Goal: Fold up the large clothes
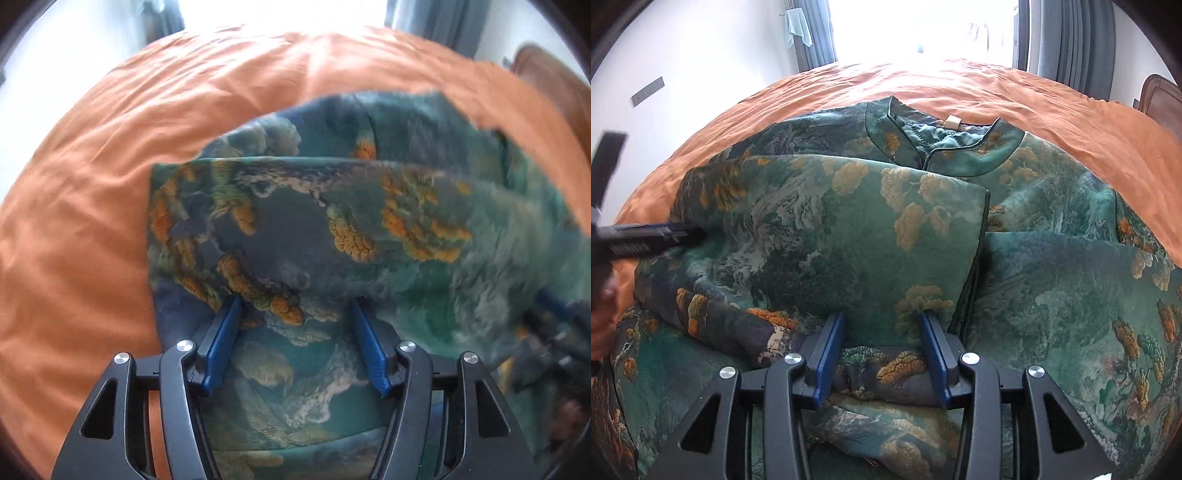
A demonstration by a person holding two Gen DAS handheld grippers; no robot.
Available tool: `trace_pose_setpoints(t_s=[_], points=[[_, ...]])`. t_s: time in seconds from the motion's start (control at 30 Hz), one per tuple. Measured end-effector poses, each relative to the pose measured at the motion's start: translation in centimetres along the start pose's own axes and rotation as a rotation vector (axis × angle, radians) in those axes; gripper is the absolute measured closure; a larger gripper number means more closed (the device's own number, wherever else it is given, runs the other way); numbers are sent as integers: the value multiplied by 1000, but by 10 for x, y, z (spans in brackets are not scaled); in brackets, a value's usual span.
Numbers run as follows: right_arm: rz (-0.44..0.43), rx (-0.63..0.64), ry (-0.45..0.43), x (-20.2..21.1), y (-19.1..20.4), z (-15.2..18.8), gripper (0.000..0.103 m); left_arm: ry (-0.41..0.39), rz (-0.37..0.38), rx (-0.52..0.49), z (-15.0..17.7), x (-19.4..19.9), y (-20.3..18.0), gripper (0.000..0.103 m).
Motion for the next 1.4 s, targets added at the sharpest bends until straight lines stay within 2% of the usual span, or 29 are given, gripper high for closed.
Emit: trace_pose_setpoints(t_s=[0.07,0.13,0.2,0.27,0.3,0.37,0.47,0.6,0.7,0.8,0.87,0.9,0.93,1.03,1.17,1.4], points=[[6,6,2,-1,0,0,61,-4,-24,-11,-7,10,-4,39],[4,4,-1,-3,-1,0,61,-39,16,13,-20,25,-8,37],[-1,1,-4,-4,-2,0,61,-91,39,35,-36,39,-9,32],[1,2,-5,-4,-2,-1,61,-129,32,45,-53,40,-8,27],[3,3,-6,-4,-2,-1,61,-124,18,54,-59,31,-6,26],[6,7,-9,-3,-2,-1,61,-55,6,84,-62,0,-3,25],[15,17,-12,-3,-1,-1,61,21,38,158,-55,-33,5,15],[35,35,-16,-3,0,0,61,16,34,159,-58,-31,6,14],[34,32,-15,-2,-1,-1,61,-17,21,125,-53,-10,6,15],[69,36,-34,13,1,-6,59,-65,35,110,-40,25,5,15],[166,-2,-26,38,-2,-11,43,-106,39,81,-28,49,6,14],[230,-3,-36,52,-4,-15,32,-122,30,71,-21,58,4,14],[295,16,-61,65,-4,-21,28,-137,24,63,-11,67,9,14],[409,106,-134,92,6,-36,28,-167,-3,45,7,88,3,13],[410,123,-107,103,15,-33,28,-185,-18,25,15,106,-6,13],[444,138,-134,134,21,-21,28,-245,-62,-21,24,141,-19,10]])
Point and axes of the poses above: each gripper's, at about its wrist camera, not at the fingertips, and x roughly against the way its jaws point, y to its left, z to its underside, the point moved 9 cm from there along -x, roughly the way its jaws point, and after that the axes turned 6 degrees about -x, right-handed, at the moved point
